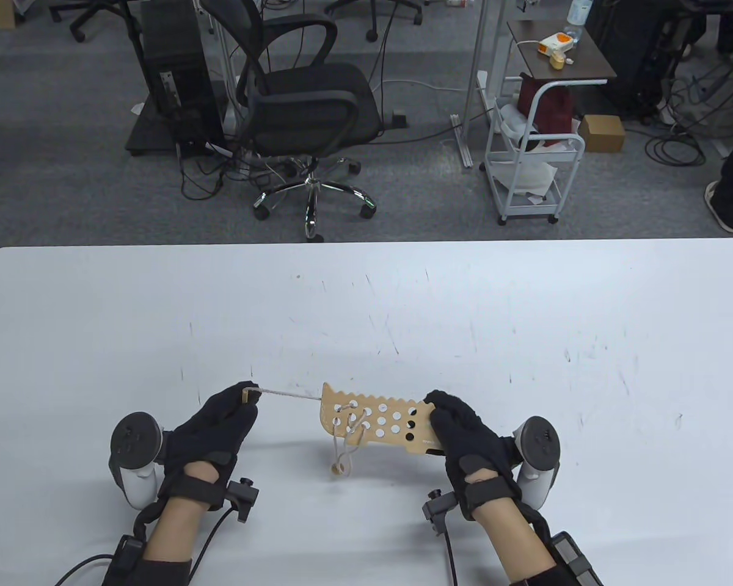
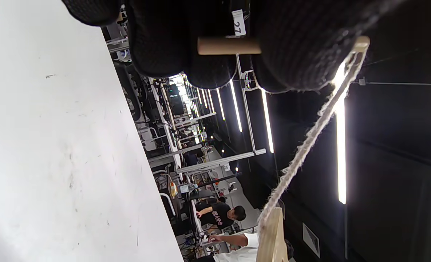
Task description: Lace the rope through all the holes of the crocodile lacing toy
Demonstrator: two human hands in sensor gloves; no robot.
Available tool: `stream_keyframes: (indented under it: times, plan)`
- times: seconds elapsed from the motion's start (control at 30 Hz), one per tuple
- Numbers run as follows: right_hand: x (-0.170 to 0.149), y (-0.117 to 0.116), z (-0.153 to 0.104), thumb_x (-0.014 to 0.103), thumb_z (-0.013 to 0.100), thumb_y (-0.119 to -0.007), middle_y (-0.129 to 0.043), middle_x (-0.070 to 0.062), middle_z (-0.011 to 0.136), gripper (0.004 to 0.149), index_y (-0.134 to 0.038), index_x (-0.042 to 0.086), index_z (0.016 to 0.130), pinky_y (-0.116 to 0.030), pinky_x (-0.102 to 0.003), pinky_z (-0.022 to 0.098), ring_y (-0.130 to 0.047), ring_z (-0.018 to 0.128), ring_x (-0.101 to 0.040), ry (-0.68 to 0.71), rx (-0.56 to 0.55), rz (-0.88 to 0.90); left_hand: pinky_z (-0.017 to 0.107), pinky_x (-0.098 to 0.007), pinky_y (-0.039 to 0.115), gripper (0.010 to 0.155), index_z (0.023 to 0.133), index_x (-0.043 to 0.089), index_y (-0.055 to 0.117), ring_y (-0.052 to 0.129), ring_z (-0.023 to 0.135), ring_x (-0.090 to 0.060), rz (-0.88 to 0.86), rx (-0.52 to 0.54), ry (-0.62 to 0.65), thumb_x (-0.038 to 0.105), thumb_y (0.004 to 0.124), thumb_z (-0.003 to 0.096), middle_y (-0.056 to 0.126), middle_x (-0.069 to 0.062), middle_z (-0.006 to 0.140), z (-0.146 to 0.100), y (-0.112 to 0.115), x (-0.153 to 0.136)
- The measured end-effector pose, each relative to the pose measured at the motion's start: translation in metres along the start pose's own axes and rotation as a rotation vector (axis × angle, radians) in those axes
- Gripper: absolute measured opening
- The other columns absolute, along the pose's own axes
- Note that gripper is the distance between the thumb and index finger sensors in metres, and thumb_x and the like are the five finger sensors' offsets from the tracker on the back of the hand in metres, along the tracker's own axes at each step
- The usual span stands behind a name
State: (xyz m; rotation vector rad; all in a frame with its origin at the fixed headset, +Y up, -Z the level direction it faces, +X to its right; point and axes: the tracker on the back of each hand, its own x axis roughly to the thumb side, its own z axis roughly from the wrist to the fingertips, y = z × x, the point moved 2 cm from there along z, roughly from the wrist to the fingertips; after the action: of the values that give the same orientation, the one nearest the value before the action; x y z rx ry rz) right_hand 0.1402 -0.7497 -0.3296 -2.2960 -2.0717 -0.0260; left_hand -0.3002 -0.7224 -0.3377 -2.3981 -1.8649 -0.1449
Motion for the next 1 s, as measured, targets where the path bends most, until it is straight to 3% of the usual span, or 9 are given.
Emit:
stream_keyframes:
  times: [1.0]
  plan:
    - [-0.010, 0.037, 0.012, 0.031, 0.048, -0.076, -0.094, -0.011, 0.076, 0.050, -0.069, 0.008, 0.092, -0.079, -0.047, 0.043, -0.102, 0.055, -0.030, -0.039, -0.162, -0.039, 0.074, -0.056, 0.059, 0.045, 0.088, 0.046, 0.087, 0.083, 0.088, -0.028, -0.100, 0.125, 0.011, 0.048, 0.088, 0.0423, 0.087, 0.003, 0.093, -0.005, -0.032, 0.003]
